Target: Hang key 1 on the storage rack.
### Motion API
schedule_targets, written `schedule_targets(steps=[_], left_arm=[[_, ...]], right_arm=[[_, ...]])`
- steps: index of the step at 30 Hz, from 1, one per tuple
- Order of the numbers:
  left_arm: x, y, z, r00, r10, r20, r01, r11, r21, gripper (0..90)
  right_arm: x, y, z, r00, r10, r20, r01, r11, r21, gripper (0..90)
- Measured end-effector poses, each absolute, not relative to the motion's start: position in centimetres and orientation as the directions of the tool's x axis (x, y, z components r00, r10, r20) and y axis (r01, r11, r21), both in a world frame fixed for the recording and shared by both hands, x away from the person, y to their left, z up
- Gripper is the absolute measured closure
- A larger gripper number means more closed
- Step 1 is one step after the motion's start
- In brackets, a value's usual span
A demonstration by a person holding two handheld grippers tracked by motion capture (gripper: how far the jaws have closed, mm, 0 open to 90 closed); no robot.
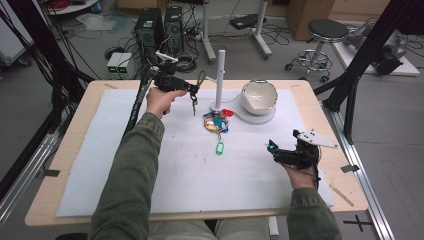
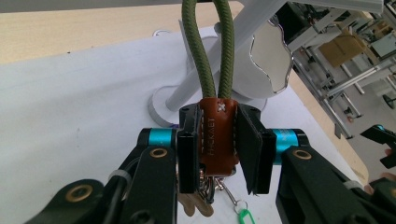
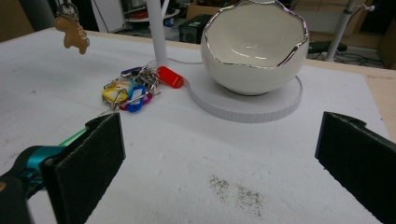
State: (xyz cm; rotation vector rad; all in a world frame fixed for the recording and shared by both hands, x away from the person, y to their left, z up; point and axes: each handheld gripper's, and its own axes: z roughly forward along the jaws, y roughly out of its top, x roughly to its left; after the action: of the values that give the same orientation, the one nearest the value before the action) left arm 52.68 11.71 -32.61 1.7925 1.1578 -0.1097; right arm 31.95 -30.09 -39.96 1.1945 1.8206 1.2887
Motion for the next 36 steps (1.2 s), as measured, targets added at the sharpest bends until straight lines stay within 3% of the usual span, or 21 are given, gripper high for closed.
schedule_targets(steps=[21,31,36], left_arm=[[52.9,9.8,-34.1,0.569,0.624,-0.535,0.747,-0.121,0.654,70.4],[52.7,7.6,-34.4,0.594,0.642,-0.485,0.727,-0.170,0.666,70.3],[52.5,7.7,-34.2,0.588,0.704,-0.397,0.702,-0.201,0.683,67.4]], right_arm=[[32.1,-30.1,-40.0,-0.408,0.913,0.022,0.328,0.124,0.937,0.6],[32.2,-30.1,-40.1,-0.409,0.912,0.020,0.328,0.126,0.936,0.6],[32.1,-30.1,-40.1,-0.411,0.911,0.011,0.325,0.136,0.936,0.6]])
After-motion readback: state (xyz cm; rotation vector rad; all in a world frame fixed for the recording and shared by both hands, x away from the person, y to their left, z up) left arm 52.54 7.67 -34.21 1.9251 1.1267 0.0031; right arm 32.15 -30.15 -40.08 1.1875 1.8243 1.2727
